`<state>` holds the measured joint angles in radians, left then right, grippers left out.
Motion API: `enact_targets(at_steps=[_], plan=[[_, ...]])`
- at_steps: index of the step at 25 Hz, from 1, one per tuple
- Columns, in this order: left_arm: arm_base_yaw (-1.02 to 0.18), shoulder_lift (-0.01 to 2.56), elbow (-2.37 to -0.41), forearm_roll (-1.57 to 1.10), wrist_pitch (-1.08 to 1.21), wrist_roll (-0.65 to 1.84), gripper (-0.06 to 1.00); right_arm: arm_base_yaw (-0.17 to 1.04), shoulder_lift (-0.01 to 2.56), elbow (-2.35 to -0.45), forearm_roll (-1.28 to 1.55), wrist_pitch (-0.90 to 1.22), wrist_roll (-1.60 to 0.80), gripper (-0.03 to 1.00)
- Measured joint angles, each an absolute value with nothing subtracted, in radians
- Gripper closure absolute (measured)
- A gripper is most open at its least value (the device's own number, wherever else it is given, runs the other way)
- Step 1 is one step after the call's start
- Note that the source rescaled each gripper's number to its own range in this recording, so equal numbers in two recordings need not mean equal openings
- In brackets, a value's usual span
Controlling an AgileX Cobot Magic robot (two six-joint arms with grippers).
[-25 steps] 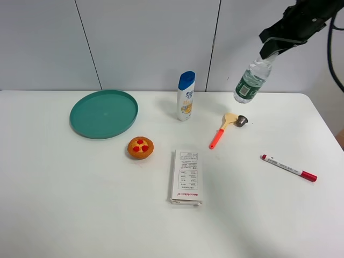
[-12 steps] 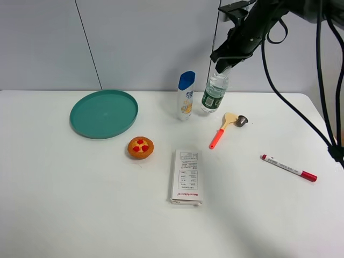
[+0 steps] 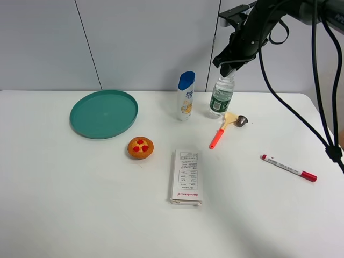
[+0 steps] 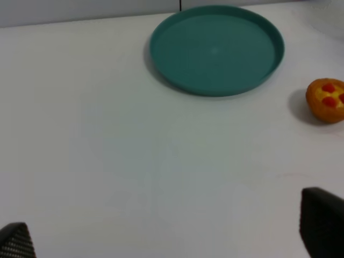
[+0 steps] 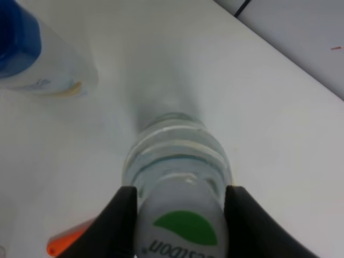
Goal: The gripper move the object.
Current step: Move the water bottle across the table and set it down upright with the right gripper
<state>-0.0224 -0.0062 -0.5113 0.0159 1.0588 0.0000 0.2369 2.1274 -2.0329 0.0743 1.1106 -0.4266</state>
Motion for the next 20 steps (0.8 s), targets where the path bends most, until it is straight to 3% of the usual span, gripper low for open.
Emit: enact_targets(at_steps=[20], plan=[[-0.022,-0.006,-0.511,0.016,1.059,0.0,-0.06,0.242,2.168,-2.035,0.118,1.087,-0.445,0.97]])
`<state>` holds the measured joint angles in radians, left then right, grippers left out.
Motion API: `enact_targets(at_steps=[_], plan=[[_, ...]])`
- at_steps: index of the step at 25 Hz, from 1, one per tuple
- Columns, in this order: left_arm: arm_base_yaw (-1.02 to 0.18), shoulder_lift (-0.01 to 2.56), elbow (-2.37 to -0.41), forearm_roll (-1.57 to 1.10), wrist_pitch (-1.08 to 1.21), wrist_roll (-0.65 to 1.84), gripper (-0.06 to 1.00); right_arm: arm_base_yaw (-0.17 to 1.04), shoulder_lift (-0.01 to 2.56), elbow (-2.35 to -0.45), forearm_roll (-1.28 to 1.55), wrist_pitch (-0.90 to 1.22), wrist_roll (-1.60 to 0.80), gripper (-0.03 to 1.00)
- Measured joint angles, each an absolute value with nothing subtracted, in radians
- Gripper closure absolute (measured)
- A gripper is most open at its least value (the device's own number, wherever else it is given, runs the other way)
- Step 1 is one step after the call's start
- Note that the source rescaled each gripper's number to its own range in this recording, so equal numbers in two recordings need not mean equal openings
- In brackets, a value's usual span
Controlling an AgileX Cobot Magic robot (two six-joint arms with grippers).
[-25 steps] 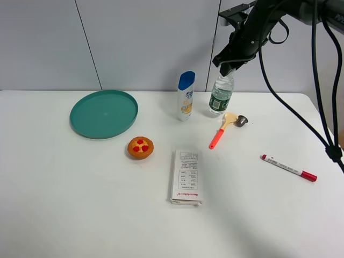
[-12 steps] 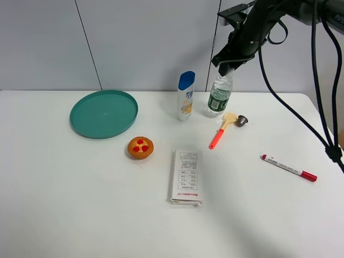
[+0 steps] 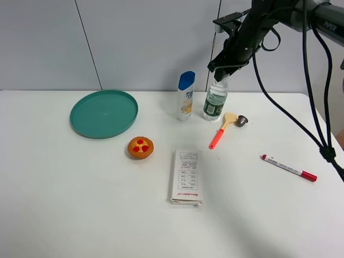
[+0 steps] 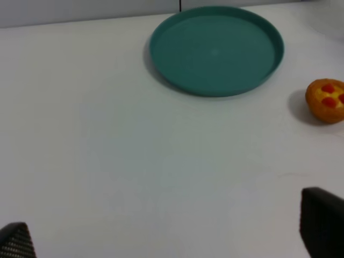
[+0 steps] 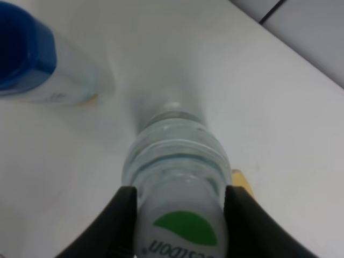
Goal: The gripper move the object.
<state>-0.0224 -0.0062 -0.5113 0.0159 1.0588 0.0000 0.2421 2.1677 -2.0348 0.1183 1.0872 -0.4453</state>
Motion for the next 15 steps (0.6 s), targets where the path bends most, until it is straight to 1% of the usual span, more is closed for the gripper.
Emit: enact_targets(at_steps=[1,2,3,7,8,9,10,12,15], plan=[[-0.022,-0.006,-0.511,0.016,1.059,0.0,-0.06,0.242,2.168,-2.035,0.118,1.088,-0.445,0.97],[-0.022,-0.006,-0.511,0.016,1.059,0.0,-0.06,0.242,2.168,-2.035,0.119,1.088,-0.446,0.94],[-0.022,-0.006,-0.511,0.016,1.059,0.0,-0.06,0.242,2.168,-2.035,0.121,1.087,-0.446,0.85],[-0.022,-0.006,-0.511,0.016,1.059,0.0,-0.06,0.242,2.168,-2.041,0.136,1.085,-0.445,0.29],[-0.022,-0.006,-0.511,0.016,1.059,0.0,-0.06,0.242,2.168,-2.041,0.137,1.086,-0.445,0.18],[-0.022,-0.006,-0.511,0.016,1.059,0.0,-0.06,0.242,2.168,-2.041,0.138,1.086,-0.445,0.12],[-0.022,-0.006,-0.511,0.016,1.059,0.0,-0.06,0.242,2.168,-2.041,0.139,1.086,-0.444,0.08],[-0.022,-0.006,-0.511,0.016,1.059,0.0,-0.06,0.242,2.165,-2.041,0.143,1.086,-0.444,0.05],[-0.022,-0.006,-0.511,0.016,1.059,0.0,-0.06,0.242,2.141,-2.041,0.158,1.089,-0.443,0.03]])
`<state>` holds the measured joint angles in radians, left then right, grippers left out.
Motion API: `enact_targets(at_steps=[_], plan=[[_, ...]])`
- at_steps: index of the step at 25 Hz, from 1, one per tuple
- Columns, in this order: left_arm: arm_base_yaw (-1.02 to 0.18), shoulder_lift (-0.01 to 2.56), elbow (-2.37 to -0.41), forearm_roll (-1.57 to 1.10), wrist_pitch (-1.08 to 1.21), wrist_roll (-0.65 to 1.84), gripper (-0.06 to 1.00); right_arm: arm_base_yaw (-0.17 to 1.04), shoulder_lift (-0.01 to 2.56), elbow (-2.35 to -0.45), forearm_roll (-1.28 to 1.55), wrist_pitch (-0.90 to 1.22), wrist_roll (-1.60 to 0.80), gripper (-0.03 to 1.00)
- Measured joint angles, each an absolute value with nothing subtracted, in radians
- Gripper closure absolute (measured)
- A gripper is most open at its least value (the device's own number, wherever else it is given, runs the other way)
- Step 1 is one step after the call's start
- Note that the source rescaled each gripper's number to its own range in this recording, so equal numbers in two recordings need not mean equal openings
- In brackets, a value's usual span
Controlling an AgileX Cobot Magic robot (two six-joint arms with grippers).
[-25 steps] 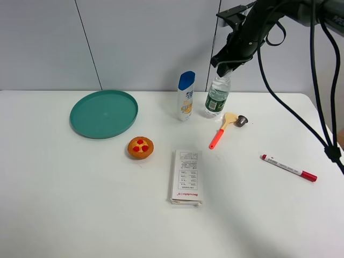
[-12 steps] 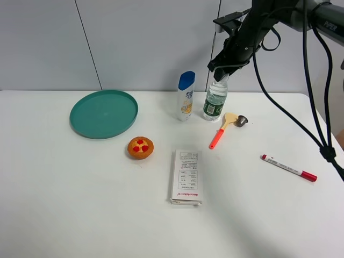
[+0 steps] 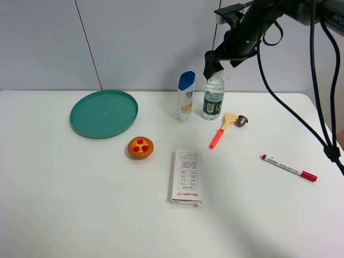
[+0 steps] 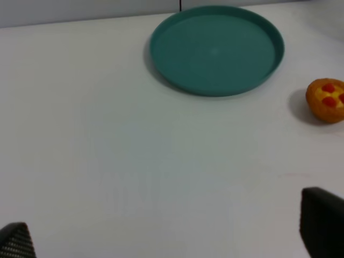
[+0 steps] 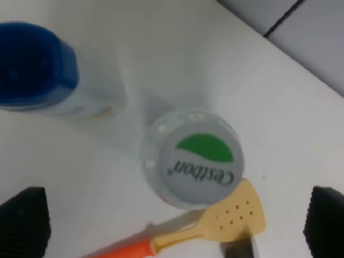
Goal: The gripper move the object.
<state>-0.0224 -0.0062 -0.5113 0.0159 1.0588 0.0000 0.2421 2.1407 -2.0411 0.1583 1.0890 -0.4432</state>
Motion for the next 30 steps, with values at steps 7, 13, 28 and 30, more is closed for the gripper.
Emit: enact_targets(at_steps=[7,13,28,30], plan=[[-0.022,-0.006,-0.511,0.016,1.059,0.0,-0.06,0.26,1.969,-2.03,0.177,1.105,-0.443,0.03],[-0.022,-0.006,-0.511,0.016,1.059,0.0,-0.06,0.281,1.723,-1.876,0.199,1.029,-0.44,0.03],[-0.022,-0.006,-0.511,0.016,1.059,0.0,-0.06,0.065,0.808,-0.952,0.093,0.845,-0.174,0.02],[-0.022,-0.006,-0.511,0.016,1.059,0.0,-0.06,-0.001,0.69,-0.872,0.089,0.845,-0.176,0.02]])
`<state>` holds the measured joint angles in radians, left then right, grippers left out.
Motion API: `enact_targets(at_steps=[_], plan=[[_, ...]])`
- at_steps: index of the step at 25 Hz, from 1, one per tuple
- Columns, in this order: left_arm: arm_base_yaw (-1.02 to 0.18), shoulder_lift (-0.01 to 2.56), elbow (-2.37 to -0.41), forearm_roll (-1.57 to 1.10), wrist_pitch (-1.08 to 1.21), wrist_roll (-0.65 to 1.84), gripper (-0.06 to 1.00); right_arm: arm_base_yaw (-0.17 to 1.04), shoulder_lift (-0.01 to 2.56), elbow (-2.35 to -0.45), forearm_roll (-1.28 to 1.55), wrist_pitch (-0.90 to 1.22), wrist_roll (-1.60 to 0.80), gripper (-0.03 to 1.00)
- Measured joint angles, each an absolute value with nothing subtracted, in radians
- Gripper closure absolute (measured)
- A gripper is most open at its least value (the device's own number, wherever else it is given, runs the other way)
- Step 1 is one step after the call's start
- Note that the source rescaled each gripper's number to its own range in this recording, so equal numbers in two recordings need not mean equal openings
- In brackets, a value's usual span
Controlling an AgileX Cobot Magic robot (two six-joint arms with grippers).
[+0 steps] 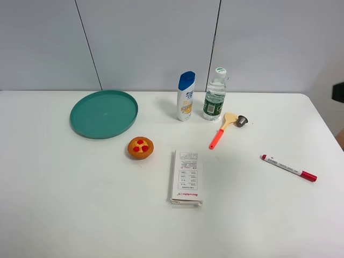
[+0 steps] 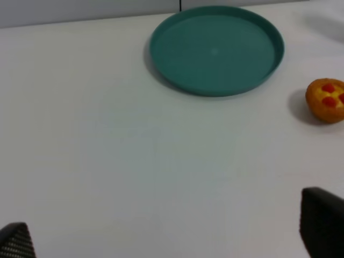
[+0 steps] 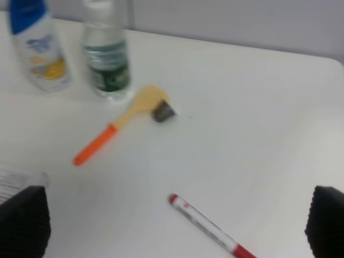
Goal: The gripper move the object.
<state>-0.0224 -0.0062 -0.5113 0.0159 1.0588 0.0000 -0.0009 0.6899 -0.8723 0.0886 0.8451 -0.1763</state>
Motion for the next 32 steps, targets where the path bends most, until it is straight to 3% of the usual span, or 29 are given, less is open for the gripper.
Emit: enact_targets(at_steps=[11,20,32], plan=[[-0.022,-0.006,-0.511,0.016,1.059,0.0,-0.06,-0.031,0.163,-0.576,0.129,1.013,-0.208,0.02],[-0.022,-0.006,-0.511,0.016,1.059,0.0,-0.06,-0.033,0.008,-0.499,0.085,1.061,-0.15,0.02],[-0.022,-0.006,-0.511,0.016,1.059,0.0,-0.06,-0.033,-0.002,-0.496,0.08,1.063,-0.144,0.02]])
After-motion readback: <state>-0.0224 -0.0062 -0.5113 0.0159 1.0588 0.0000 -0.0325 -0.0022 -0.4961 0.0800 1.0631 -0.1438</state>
